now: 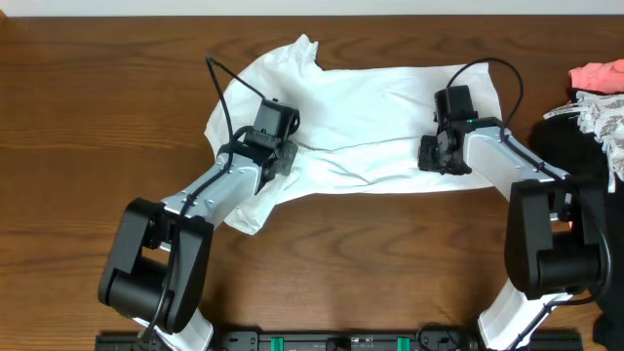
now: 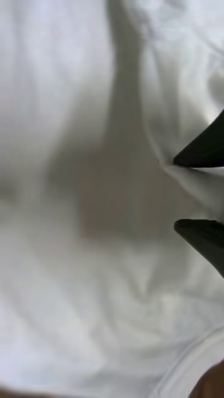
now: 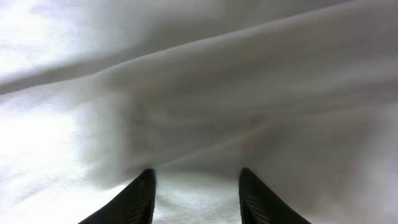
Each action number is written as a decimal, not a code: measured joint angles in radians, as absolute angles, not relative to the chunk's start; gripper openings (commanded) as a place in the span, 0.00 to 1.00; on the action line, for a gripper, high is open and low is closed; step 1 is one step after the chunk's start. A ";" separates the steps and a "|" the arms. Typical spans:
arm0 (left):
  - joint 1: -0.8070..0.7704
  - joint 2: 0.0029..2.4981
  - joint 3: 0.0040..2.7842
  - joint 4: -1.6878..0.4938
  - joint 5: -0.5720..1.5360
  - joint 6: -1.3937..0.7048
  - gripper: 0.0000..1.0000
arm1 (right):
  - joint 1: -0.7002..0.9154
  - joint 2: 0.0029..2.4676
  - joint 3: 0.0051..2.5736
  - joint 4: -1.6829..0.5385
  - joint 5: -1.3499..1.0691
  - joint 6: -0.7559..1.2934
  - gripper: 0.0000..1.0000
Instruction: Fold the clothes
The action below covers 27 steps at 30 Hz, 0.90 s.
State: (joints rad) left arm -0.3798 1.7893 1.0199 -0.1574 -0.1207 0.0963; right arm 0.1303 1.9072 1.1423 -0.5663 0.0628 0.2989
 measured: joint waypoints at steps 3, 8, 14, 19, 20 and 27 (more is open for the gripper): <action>-0.380 1.790 1.020 -0.108 -0.134 0.126 0.28 | 0.130 1.907 1.142 -0.566 0.063 0.299 0.42; -0.380 1.790 1.020 -0.039 -0.139 0.155 0.28 | 0.130 1.907 1.142 -0.567 0.063 0.299 0.43; -0.378 1.790 1.055 -0.072 -0.146 0.121 0.29 | 0.130 1.907 1.142 -0.567 0.068 0.298 0.46; -0.355 1.790 1.226 -0.390 -0.155 -0.043 0.35 | 0.130 1.907 1.142 -0.568 0.088 0.291 0.52; -0.350 1.790 1.252 -0.432 -0.158 -0.064 0.36 | 0.130 1.907 1.142 -0.568 0.091 0.285 0.54; -0.310 1.782 1.330 -0.802 -0.083 -0.260 0.38 | 0.093 1.907 1.140 -0.552 0.045 0.189 0.68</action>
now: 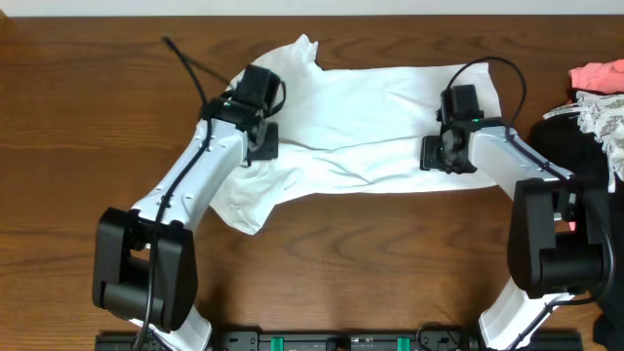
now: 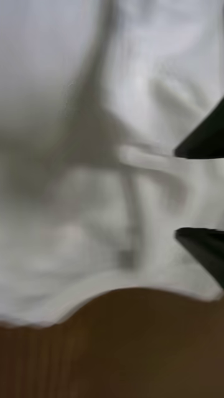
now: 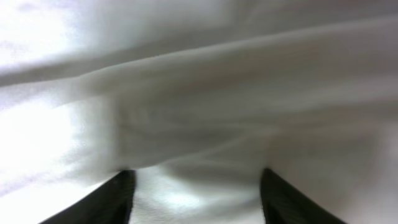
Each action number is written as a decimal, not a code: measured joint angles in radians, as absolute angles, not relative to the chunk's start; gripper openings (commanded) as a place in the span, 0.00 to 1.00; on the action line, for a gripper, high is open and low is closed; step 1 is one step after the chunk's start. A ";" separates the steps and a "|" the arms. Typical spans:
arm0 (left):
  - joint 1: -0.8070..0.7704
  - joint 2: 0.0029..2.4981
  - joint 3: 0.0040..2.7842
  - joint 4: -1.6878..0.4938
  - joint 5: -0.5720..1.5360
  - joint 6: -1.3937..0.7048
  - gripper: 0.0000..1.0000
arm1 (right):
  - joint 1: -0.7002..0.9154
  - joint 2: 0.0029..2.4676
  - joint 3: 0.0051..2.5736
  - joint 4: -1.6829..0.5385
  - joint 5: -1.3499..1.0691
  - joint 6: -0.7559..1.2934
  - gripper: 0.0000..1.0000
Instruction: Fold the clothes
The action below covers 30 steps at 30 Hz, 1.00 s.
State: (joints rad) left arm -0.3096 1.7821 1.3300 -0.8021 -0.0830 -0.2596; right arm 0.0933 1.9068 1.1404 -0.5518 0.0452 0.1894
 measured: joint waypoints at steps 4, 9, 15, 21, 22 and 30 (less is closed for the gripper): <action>-0.305 1.782 1.296 -0.809 -0.006 -0.311 0.38 | 0.083 1.907 1.139 -0.551 0.021 0.148 0.68; -0.300 1.796 1.231 -0.803 0.038 -0.335 0.38 | 0.072 1.906 1.140 -0.575 0.022 0.124 0.69; -0.269 1.799 1.188 -0.799 0.053 -0.345 0.38 | 0.031 1.901 1.141 -0.624 0.026 0.121 0.72; -0.251 1.799 1.137 -0.750 0.054 -0.352 0.37 | -0.031 1.898 1.142 -0.666 0.024 0.121 0.68; -0.250 1.799 1.123 -0.742 0.054 -0.355 0.37 | -0.046 1.897 1.143 -0.683 0.024 0.121 0.69; -0.250 1.799 1.024 -0.690 0.054 -0.368 0.36 | -0.058 1.897 1.145 -0.707 0.028 0.121 0.76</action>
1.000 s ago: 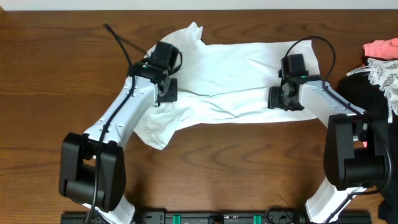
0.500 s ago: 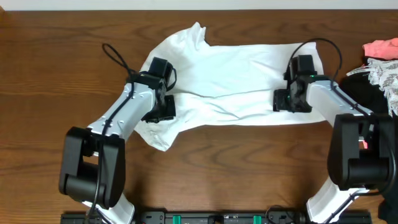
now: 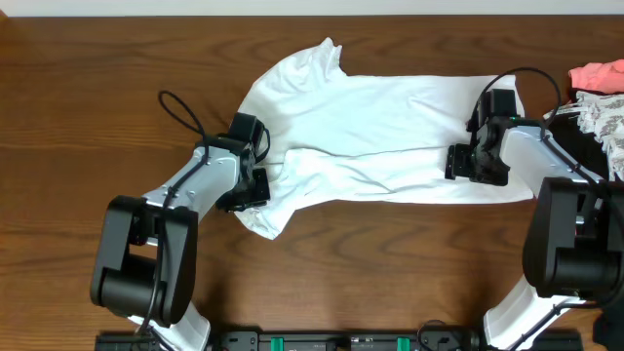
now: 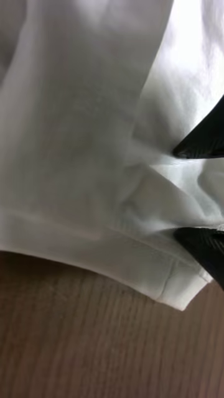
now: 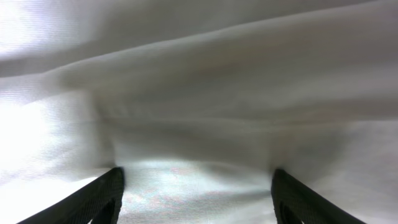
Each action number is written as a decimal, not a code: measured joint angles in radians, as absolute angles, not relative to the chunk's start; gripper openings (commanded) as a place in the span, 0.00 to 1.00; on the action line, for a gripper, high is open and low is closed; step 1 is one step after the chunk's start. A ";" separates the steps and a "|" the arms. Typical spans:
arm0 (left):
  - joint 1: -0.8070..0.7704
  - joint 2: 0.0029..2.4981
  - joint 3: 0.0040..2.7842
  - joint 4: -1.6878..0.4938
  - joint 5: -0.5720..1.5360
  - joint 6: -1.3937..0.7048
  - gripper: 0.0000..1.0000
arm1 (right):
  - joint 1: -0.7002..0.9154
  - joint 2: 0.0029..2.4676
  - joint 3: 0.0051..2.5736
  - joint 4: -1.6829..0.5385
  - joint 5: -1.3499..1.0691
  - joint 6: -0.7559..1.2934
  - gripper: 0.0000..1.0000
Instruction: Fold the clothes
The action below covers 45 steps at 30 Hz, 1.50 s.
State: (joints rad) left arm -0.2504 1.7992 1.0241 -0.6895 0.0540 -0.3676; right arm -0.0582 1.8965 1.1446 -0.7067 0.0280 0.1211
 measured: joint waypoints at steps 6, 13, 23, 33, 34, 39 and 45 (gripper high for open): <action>-0.247 1.799 1.031 -0.691 0.054 -0.369 0.29 | -0.064 1.897 1.145 -0.701 0.028 0.121 0.84; -0.236 1.742 1.176 -0.741 0.054 -0.369 0.34 | -0.064 1.897 1.145 -0.698 0.027 0.118 0.93; -0.236 1.707 1.209 -0.528 0.054 -0.334 0.34 | -0.064 1.892 1.164 -0.712 -0.056 0.101 0.99; -0.236 1.885 1.209 -0.409 0.057 -0.325 0.34 | -0.064 1.790 1.177 -0.718 -0.089 0.101 0.99; -0.236 1.898 1.209 -0.409 0.057 -0.324 0.34 | -0.064 1.790 1.178 -0.718 -0.089 0.101 0.99; -0.236 1.938 1.209 -0.413 0.057 -0.317 0.34 | -0.064 1.790 1.178 -0.724 -0.076 0.101 0.99; -0.236 1.964 1.210 -0.414 0.052 -0.314 0.34 | -0.064 1.790 1.178 -0.729 -0.028 0.101 0.99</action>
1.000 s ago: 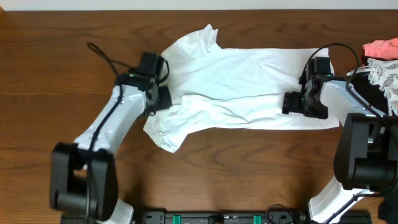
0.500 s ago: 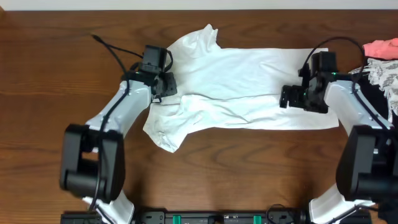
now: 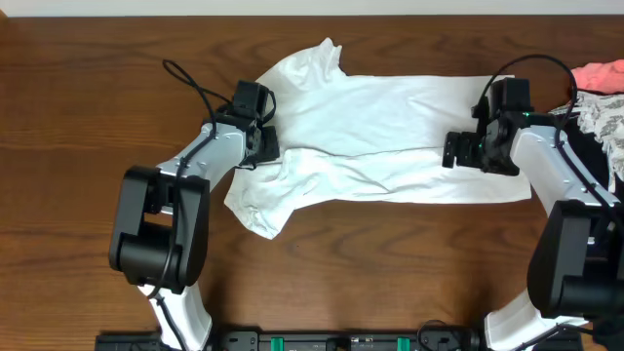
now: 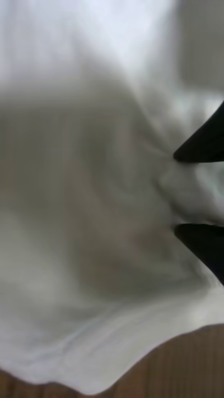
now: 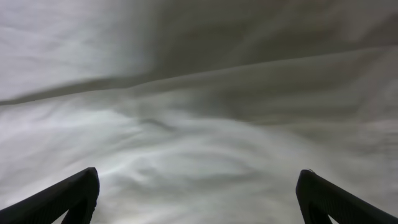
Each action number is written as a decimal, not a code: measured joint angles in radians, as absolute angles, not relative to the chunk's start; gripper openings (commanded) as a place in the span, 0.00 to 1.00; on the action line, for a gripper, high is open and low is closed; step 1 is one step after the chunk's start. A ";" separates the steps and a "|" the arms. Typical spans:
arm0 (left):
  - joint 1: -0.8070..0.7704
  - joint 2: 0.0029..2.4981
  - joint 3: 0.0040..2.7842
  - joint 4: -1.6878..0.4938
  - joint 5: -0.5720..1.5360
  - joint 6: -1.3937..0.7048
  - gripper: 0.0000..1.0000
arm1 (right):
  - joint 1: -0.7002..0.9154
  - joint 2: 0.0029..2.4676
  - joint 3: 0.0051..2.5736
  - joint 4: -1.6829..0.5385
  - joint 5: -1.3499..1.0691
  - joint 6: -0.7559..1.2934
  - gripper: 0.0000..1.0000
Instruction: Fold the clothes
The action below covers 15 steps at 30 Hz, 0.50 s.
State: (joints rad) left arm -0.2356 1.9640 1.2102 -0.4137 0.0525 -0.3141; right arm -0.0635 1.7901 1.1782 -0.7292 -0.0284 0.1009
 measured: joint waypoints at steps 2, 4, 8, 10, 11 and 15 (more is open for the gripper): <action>-0.236 1.967 1.214 -0.421 0.049 -0.314 0.34 | -0.064 1.790 1.178 -0.729 -0.011 0.101 0.99; -0.236 1.969 1.221 -0.442 0.038 -0.314 0.33 | -0.064 1.790 1.178 -0.729 -0.002 0.101 0.99; -0.224 1.969 1.226 -0.493 0.011 -0.315 0.23 | -0.064 1.790 1.178 -0.728 0.007 0.101 0.99; -0.212 1.969 1.232 -0.523 0.007 -0.314 0.23 | -0.064 1.790 1.178 -0.729 0.010 0.099 0.99; -0.205 1.969 1.233 -0.536 0.007 -0.314 0.23 | -0.064 1.790 1.178 -0.729 0.012 0.098 0.99; -0.174 1.968 1.240 -0.591 0.008 -0.314 0.23 | -0.064 1.790 1.178 -0.729 0.016 0.095 0.99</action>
State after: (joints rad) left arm -0.1741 1.9682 1.2400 -0.5911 0.0078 -0.3141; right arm -0.0635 1.7901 1.1782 -0.7292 0.0158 0.0952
